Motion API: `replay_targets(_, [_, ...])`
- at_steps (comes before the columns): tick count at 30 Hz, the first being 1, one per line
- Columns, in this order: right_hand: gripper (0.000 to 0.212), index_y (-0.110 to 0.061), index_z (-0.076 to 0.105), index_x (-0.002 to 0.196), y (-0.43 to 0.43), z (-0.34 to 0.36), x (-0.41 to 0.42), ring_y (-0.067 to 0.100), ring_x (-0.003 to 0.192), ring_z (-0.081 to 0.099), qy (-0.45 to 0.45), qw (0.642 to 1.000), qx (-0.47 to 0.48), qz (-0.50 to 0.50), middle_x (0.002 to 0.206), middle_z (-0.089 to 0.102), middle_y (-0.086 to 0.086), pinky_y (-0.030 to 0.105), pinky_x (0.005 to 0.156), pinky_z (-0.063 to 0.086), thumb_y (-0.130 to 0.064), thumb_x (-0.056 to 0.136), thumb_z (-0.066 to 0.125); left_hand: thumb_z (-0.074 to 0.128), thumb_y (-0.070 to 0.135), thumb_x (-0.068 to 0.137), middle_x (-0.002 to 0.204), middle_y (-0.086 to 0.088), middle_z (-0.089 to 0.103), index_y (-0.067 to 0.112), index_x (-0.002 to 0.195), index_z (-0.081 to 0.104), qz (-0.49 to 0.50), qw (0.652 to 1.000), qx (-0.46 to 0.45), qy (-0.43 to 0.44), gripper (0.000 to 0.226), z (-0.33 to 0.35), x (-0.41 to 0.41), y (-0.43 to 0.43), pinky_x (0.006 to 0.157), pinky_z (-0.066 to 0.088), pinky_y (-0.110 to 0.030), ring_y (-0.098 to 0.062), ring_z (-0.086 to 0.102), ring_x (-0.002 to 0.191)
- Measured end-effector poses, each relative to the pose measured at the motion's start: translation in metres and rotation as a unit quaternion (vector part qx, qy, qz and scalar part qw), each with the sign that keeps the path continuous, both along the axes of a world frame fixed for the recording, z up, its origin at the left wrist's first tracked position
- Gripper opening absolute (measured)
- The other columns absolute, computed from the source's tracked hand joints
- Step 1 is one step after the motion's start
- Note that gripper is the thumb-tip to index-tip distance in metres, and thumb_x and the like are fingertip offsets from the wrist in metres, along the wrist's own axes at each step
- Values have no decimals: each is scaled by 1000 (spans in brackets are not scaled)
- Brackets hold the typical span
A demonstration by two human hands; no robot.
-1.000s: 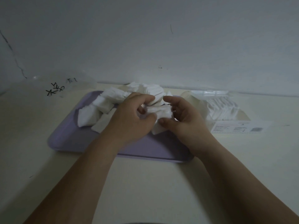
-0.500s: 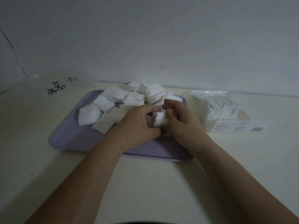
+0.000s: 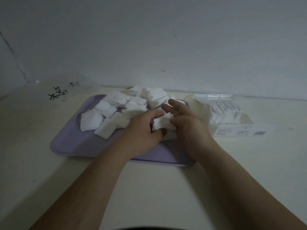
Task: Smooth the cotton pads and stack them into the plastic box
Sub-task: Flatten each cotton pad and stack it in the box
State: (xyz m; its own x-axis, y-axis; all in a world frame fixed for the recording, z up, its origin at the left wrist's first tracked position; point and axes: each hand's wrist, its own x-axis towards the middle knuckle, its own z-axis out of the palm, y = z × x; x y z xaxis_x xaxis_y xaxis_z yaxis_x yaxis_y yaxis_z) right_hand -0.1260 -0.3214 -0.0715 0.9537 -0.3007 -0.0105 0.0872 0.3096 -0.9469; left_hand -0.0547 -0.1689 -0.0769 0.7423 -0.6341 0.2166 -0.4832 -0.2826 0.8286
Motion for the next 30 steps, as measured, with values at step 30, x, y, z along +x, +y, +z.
replay_targets(30, [24, -2, 67, 92, -131, 90, -86, 24, 73, 69, 104, 902, -325, -263, 82, 71, 8, 39, 63, 57, -23, 82, 73, 72, 32, 95, 113, 5, 74, 26, 116, 72, 37, 999, -25, 6, 22, 64, -40, -135, 87, 57, -29, -12, 70, 96])
